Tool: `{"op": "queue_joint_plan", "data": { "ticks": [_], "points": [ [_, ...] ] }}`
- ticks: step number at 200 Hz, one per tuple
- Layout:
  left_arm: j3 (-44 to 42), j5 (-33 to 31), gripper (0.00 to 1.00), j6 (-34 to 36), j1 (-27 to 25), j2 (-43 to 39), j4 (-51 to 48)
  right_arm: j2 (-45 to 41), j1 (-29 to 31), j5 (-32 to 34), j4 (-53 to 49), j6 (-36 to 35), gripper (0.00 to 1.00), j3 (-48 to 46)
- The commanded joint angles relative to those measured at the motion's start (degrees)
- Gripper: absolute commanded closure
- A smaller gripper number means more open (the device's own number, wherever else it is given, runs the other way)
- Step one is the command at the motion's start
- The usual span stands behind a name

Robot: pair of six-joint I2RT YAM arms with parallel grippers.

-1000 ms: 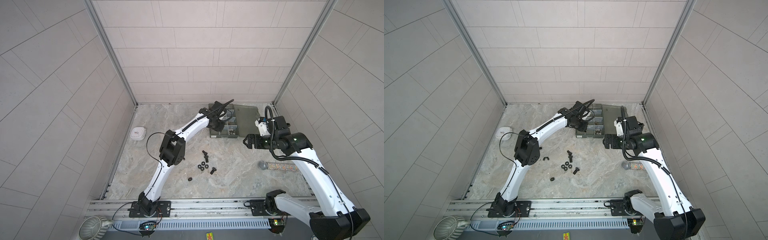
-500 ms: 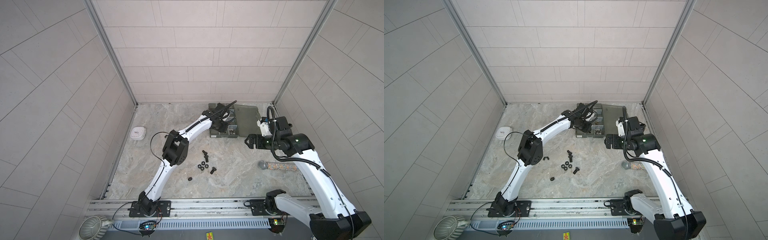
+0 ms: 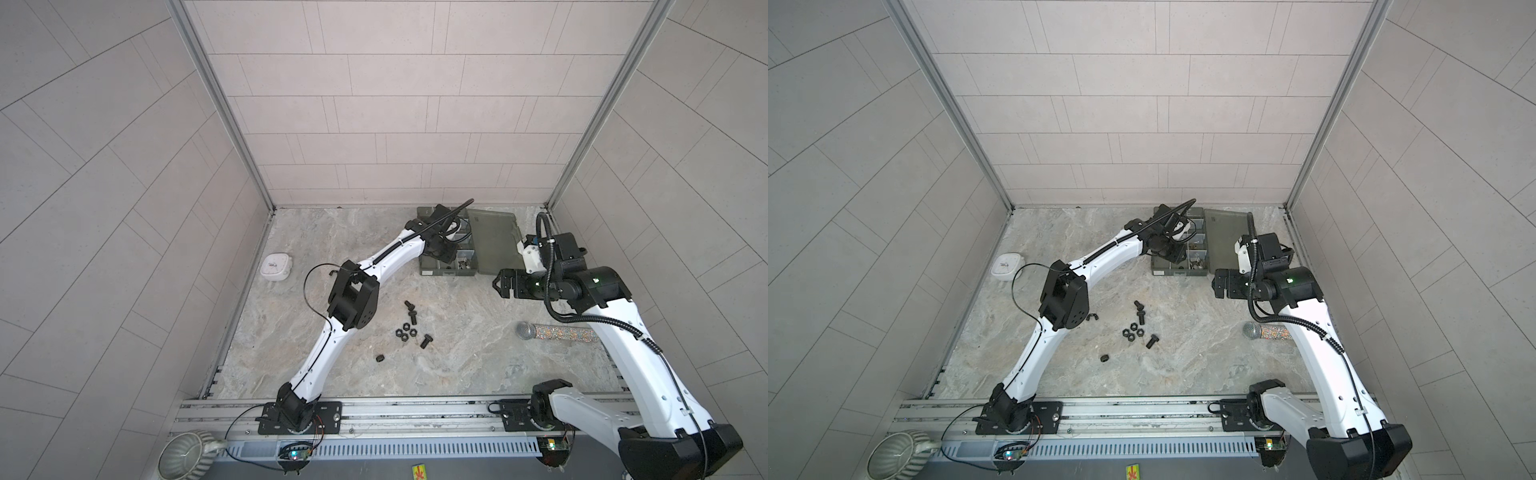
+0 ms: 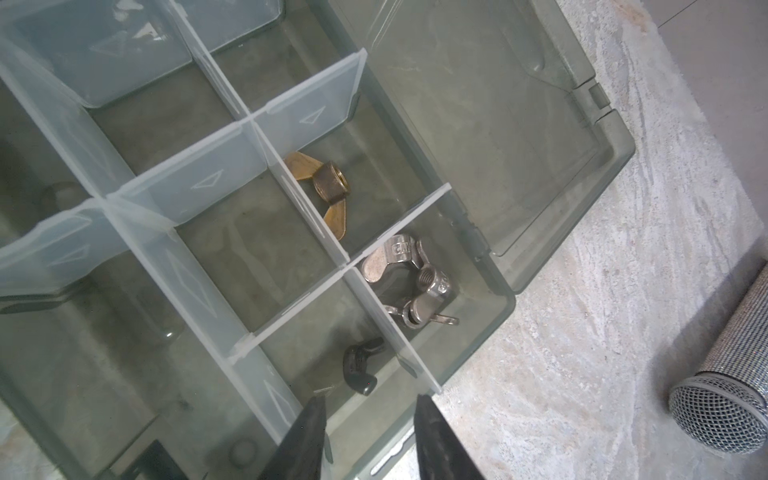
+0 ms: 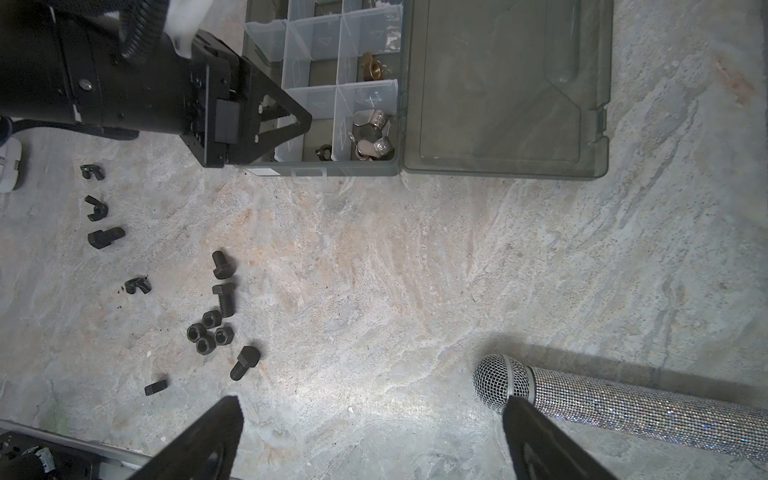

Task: Sort the screws and nuts into containers
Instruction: 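Open the left gripper to drop the black wing nut into a compartment, then move the left gripper back over another black wing nut on the table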

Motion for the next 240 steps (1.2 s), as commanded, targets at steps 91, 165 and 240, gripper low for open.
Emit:
{"op": "queue_joint_plan", "data": {
  "ticks": [91, 165, 240],
  "points": [
    [-50.33, -10.10, 0.59, -8.38, 1.18, -35.30, 0.68, 2.30, 0.89, -7.82, 4.68, 1.69, 0.01, -2.48],
    [-74.66, -15.38, 0.50, -14.35, 3.43, -53.96, 3.59, 2.48, 4.80, -7.95, 6.63, 3.78, 0.01, -3.66],
    [-78.22, -13.72, 0.40, -23.38, 12.78, -53.98, 3.70, 3.32, 9.90, -4.62, 8.37, 6.41, 0.01, -2.38]
  ]
}}
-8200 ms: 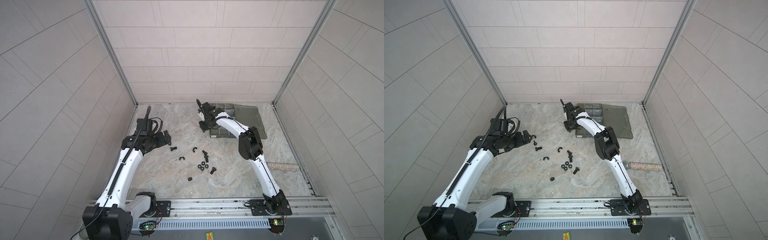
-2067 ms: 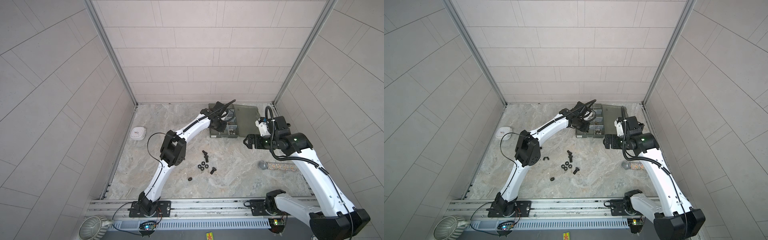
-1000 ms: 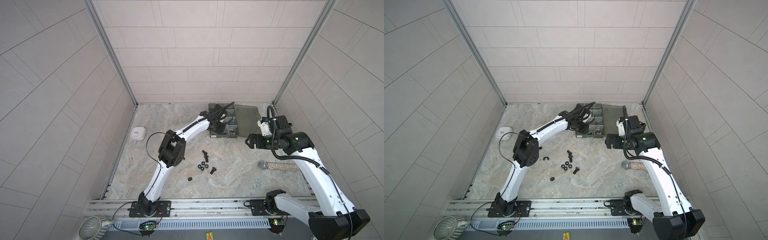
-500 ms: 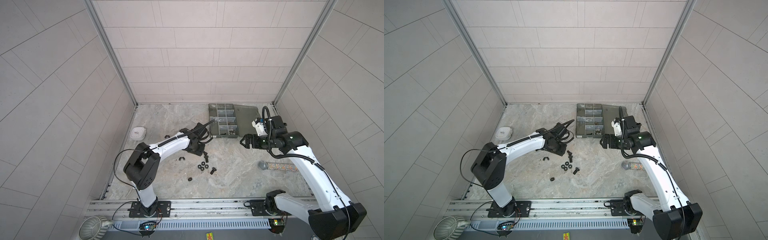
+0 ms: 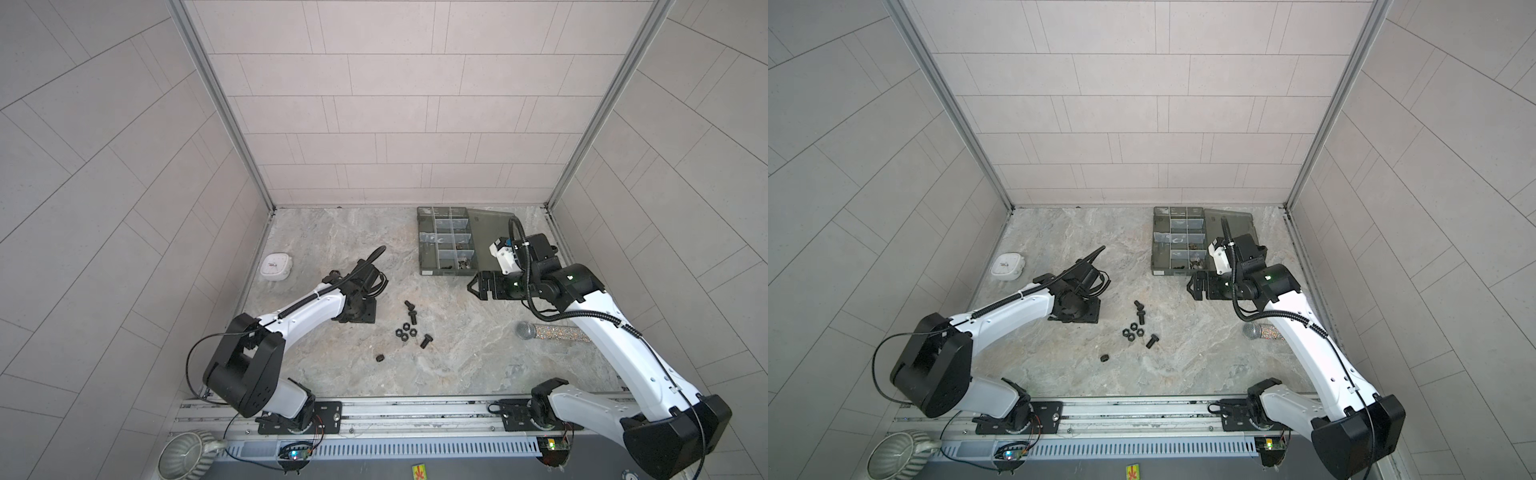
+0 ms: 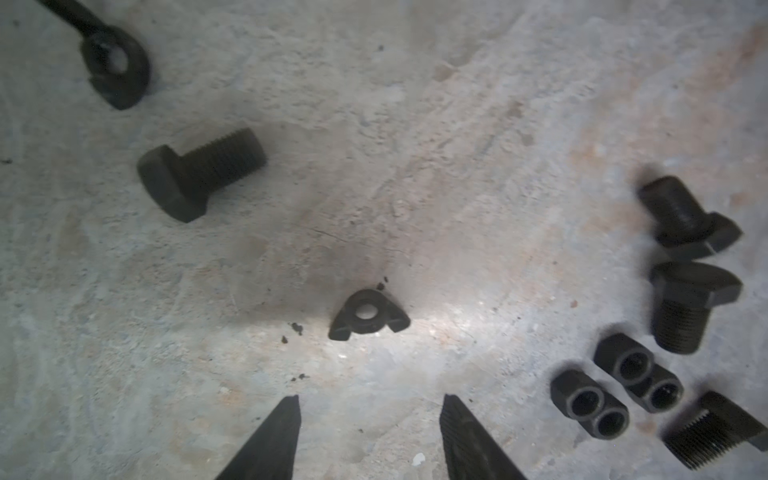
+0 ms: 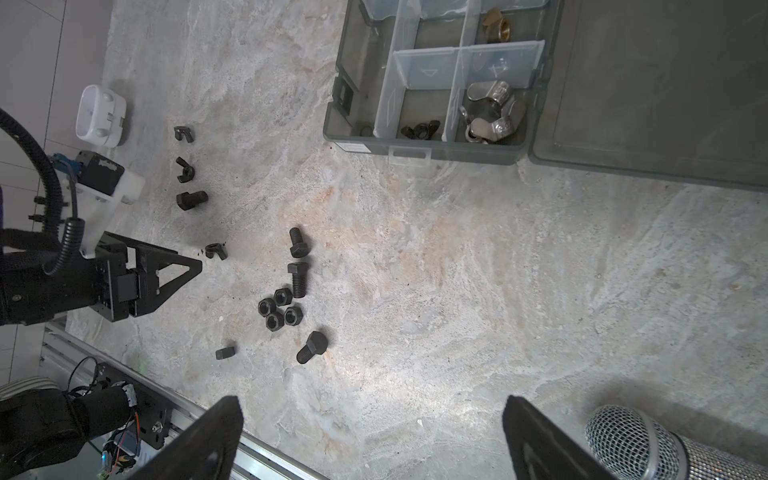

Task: Sort the screws and nuts into containers
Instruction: 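Move the left gripper back over another black wing nut on the table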

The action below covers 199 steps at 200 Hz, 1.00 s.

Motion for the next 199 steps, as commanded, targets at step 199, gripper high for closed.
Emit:
{"op": "queue_joint_plan", "data": {
  "ticks": [199],
  "points": [
    [4.79, 2.26, 0.59, 1.97, 4.96, 12.50, 3.21, 2.85, 0.92, 4.78, -1.28, -1.21, 0.01, 2.07]
  ]
}}
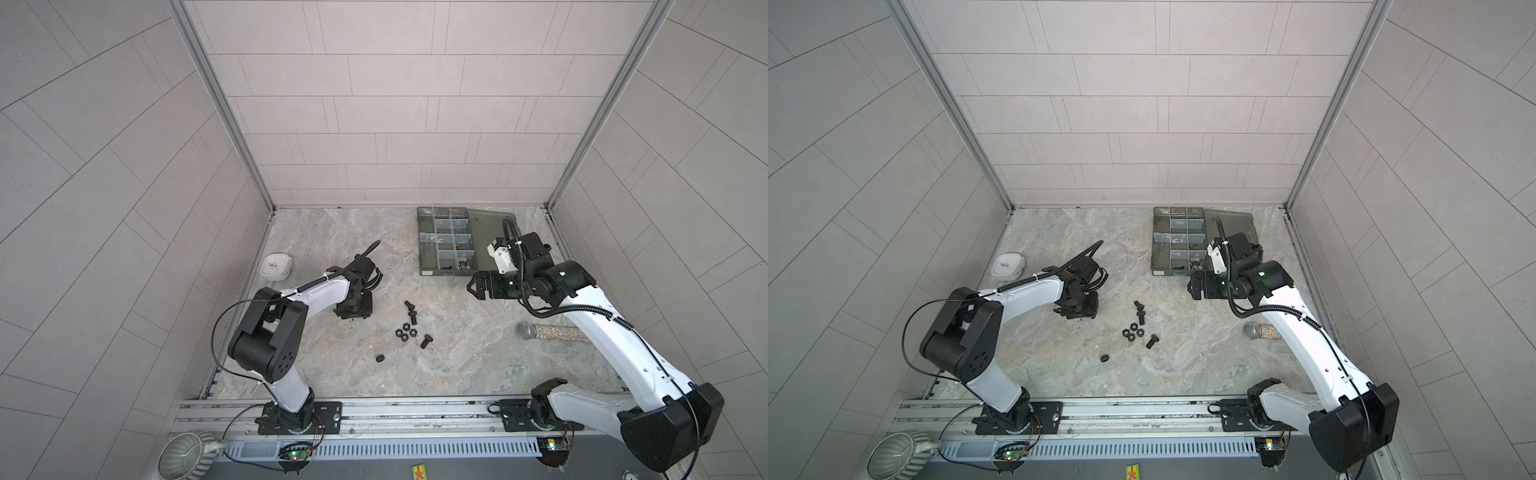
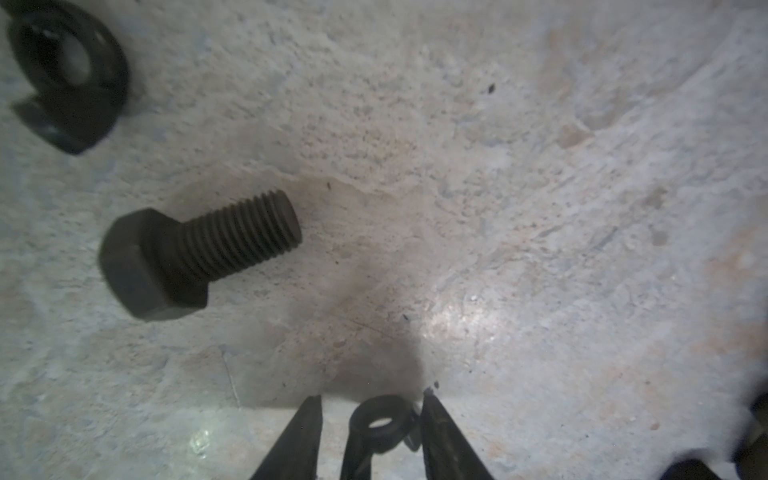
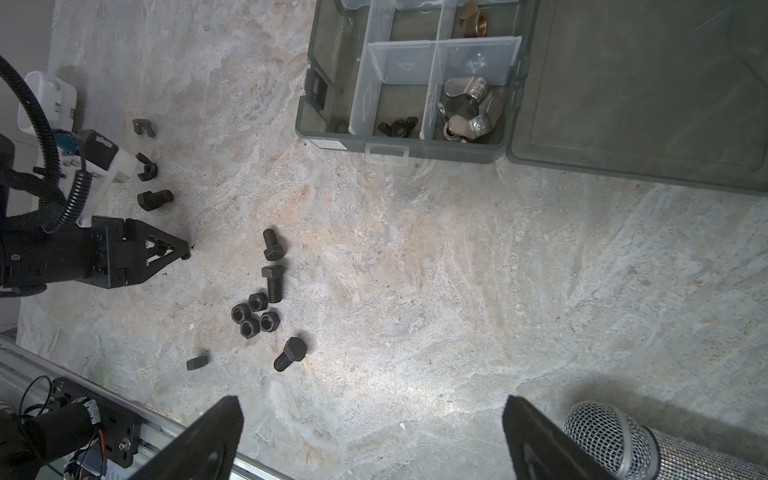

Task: Sort the screws and nuts into containers
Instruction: 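Move the left gripper back over another black wing nut on the table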

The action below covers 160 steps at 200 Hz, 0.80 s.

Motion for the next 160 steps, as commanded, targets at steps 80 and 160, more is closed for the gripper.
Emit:
{"op": "queue_joint_plan", "data": {
  "ticks": [80, 160],
  "points": [
    [2.65, 1.31, 0.69, 1.47, 0.37, 1.93, -1.46, 1.42, 0.15, 1.44, -1.56, -2.07, 0.01, 2.46],
    [0.42, 0.90, 0.45, 9.31, 0.37, -8.41, -3.76, 1.42, 0.15, 0.78, -1.25, -2.44, 0.01, 1.50]
  ]
}}
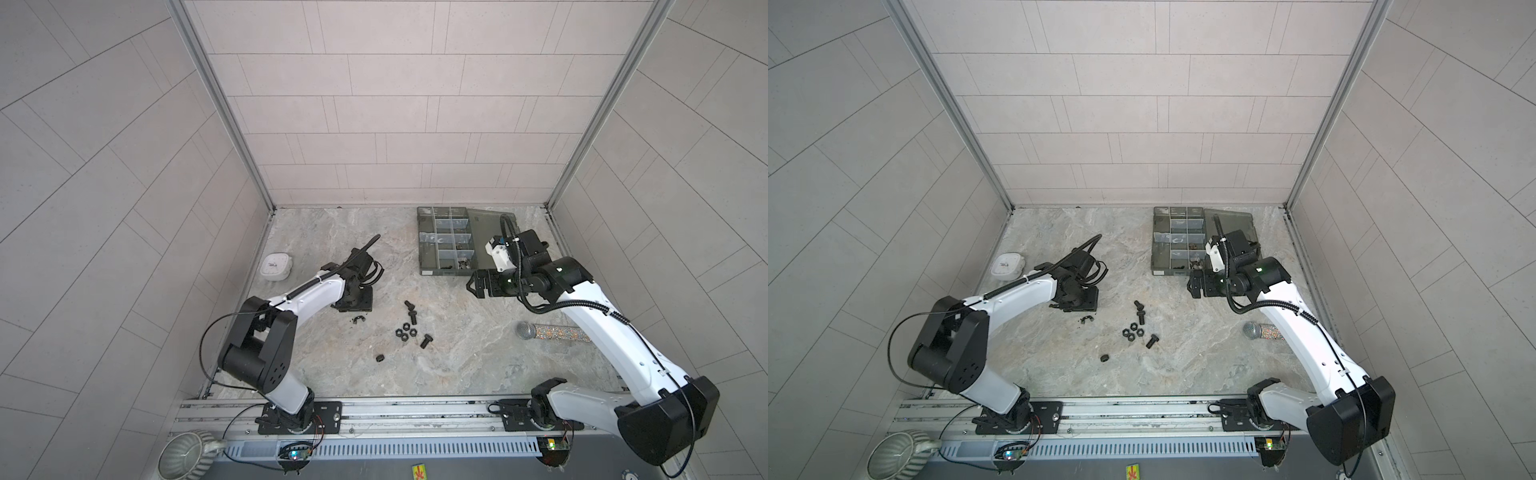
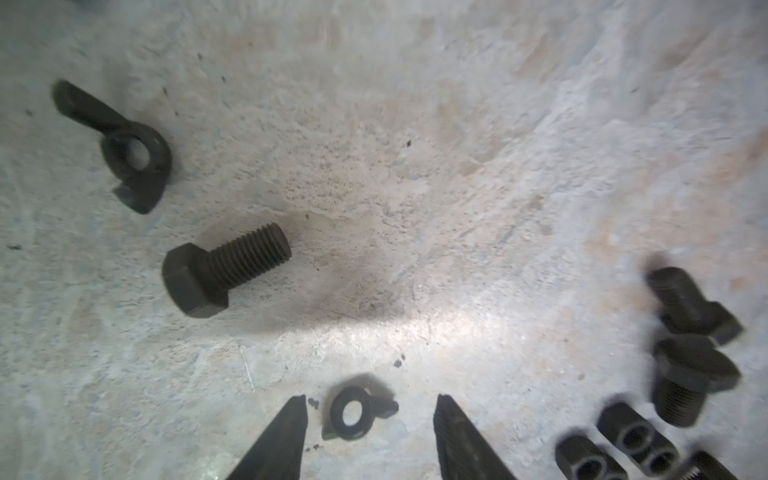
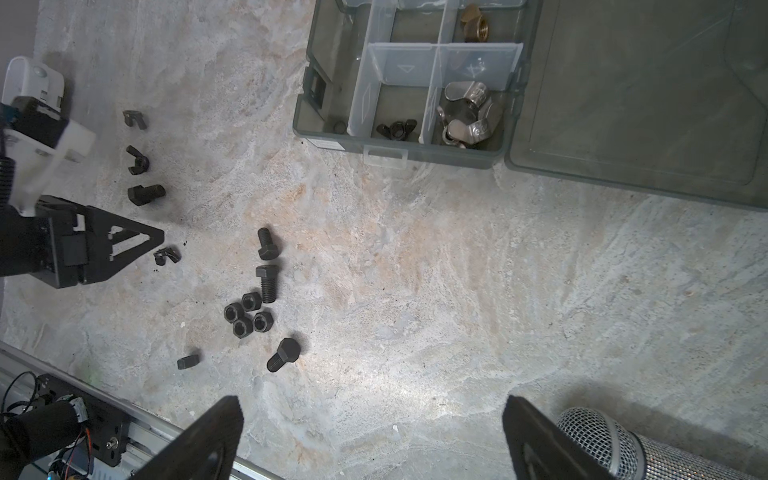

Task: Sort the screws and nuts into containers
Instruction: 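Move the left gripper back over another black wing nut on the table, then lower the left gripper onto the black wing nut and close on it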

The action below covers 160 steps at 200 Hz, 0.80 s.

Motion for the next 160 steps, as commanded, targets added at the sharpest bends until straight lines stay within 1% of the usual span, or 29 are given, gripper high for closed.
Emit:
{"op": "queue_joint_plan", "data": {
  "ticks": [1, 32, 64, 91, 160],
  "points": [
    [-1.09, 0.15, 0.45, 3.99, 0.25, -2.08, -2.17, -0.07, 0.15, 0.29, -0.74, -0.71, 0.01, 0.21],
    [-1.34, 0.48, 0.50, 7.58, 0.26, -0.97, -4.56, -0.21, 0.11, -0.10, -0.88, -0.91, 0.01, 0.66],
    [0.87, -1.75, 0.51, 11.66, 0.23, 1.88, -8.66, -0.42, 0.15, -0.31, -1.15, -1.28, 0.01, 0.92],
    [1.18, -2.58, 0.52, 14.77, 0.23, 2.70, -9.75, -0.75, 0.15, -0.10, -1.15, -1.52, 0.01, 0.65],
    [1.69, -2.46, 0.53, 16.61, 0.26, 5.99, -7.81, -2.02, -0.44, 0.56, -1.41, -2.11, 0.01, -0.27]
  ]
}}
